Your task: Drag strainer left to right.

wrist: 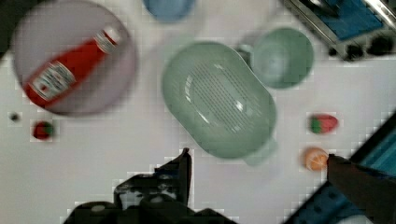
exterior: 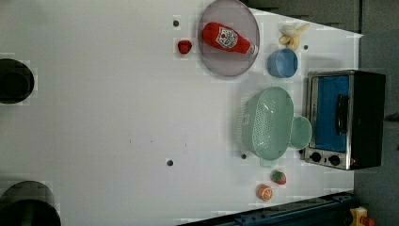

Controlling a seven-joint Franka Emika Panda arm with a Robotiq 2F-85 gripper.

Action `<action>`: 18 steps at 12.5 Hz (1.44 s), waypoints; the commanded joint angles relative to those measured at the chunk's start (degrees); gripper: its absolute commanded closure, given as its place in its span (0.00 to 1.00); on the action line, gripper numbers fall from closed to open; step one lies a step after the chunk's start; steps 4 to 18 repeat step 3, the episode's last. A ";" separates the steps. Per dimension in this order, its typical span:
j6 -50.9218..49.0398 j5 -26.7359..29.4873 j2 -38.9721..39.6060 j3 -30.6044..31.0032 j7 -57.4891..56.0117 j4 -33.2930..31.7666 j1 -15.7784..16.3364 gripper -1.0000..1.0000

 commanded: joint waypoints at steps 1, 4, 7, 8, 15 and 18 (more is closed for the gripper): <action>0.45 -1.22 0.86 0.49 -4.37 0.62 0.08 0.00; 0.42 -1.22 0.69 0.52 -4.37 0.64 0.08 0.00; 0.42 -1.22 0.69 0.52 -4.37 0.64 0.08 0.00; 0.42 -1.22 0.69 0.52 -4.37 0.64 0.08 0.00; 0.42 -1.22 0.69 0.52 -4.37 0.64 0.08 0.00; 0.42 -1.22 0.69 0.52 -4.37 0.64 0.08 0.00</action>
